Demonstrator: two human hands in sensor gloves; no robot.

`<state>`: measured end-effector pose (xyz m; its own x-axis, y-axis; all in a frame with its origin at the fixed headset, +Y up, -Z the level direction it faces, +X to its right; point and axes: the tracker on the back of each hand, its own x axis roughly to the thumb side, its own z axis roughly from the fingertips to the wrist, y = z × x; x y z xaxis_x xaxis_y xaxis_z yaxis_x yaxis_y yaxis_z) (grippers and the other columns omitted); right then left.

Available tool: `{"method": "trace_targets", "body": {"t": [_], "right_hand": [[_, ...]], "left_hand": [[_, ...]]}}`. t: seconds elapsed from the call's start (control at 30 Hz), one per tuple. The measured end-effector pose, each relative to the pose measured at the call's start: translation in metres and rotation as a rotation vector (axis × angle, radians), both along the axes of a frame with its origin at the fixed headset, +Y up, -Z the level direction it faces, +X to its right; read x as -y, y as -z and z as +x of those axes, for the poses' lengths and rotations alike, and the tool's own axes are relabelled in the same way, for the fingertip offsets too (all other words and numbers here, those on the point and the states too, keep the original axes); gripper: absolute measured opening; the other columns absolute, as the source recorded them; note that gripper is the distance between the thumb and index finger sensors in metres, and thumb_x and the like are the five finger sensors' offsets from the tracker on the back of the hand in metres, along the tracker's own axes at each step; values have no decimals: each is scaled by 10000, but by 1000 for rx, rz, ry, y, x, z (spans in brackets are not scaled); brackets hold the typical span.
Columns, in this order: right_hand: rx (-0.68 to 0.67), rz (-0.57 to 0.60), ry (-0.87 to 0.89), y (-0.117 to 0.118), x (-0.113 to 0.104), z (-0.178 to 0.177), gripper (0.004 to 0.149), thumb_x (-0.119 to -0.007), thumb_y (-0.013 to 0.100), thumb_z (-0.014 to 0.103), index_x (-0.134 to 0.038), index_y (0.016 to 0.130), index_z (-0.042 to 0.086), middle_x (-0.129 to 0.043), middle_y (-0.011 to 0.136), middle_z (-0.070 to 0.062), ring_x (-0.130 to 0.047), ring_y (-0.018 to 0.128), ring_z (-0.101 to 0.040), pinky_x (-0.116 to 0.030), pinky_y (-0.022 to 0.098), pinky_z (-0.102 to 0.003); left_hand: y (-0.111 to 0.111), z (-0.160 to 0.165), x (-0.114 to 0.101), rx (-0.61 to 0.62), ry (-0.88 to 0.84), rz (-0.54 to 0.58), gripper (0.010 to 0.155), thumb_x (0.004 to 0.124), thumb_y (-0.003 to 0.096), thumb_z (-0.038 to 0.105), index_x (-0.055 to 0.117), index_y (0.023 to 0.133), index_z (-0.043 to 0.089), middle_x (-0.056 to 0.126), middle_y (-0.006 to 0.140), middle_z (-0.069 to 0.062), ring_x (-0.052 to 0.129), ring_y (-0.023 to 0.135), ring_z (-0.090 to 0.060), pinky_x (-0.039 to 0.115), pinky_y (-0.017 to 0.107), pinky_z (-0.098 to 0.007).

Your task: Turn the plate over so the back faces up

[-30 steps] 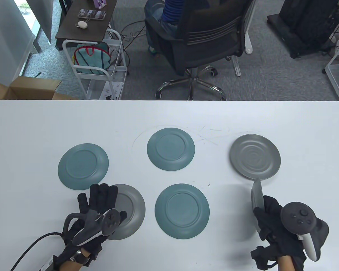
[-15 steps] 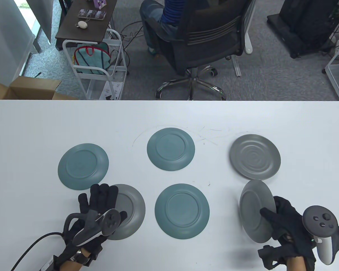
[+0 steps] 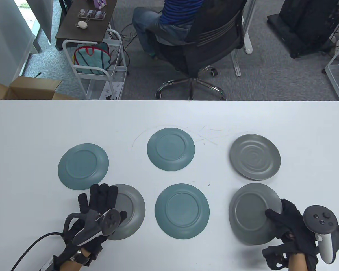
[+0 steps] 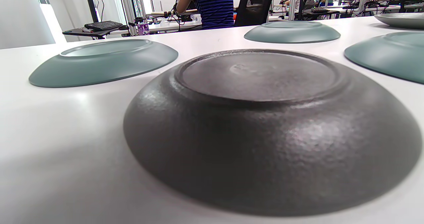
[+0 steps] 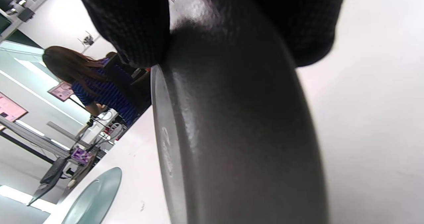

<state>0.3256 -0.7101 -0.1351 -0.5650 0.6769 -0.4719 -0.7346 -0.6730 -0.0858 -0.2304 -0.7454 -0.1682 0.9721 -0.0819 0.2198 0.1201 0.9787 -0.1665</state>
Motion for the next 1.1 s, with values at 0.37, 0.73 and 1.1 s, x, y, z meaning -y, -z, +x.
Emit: {"method": "trace_targets", "body": {"t": [0.37, 0.73, 1.1], "right_hand": [[24, -133, 6, 2, 26, 10, 705, -816, 477, 360, -551, 1010, -18, -839, 802, -186, -932, 564, -357, -830, 393, -390], [51, -177, 3, 5, 42, 14, 723, -797, 478, 364, -532, 1027, -25, -820, 842, -204, -920, 597, -375, -822, 418, -405], [57, -236, -54, 7, 56, 17, 723, -788, 479, 374, -532, 1028, -21, -810, 862, -219, -914, 609, -386, -818, 425, -415]], "left_hand": [[0, 0, 0, -1, 5, -5, 874, 529, 561, 682, 263, 1206, 156, 326, 1213, -208, 383, 1161, -511, 384, 759, -731], [0, 0, 0, 2, 3, -3, 873, 529, 560, 683, 264, 1206, 158, 326, 1213, -207, 384, 1161, -510, 389, 760, -731], [-2, 2, 0, 7, 4, 2, 875, 529, 560, 684, 265, 1207, 158, 326, 1214, -207, 383, 1162, -509, 390, 760, -731]]}}
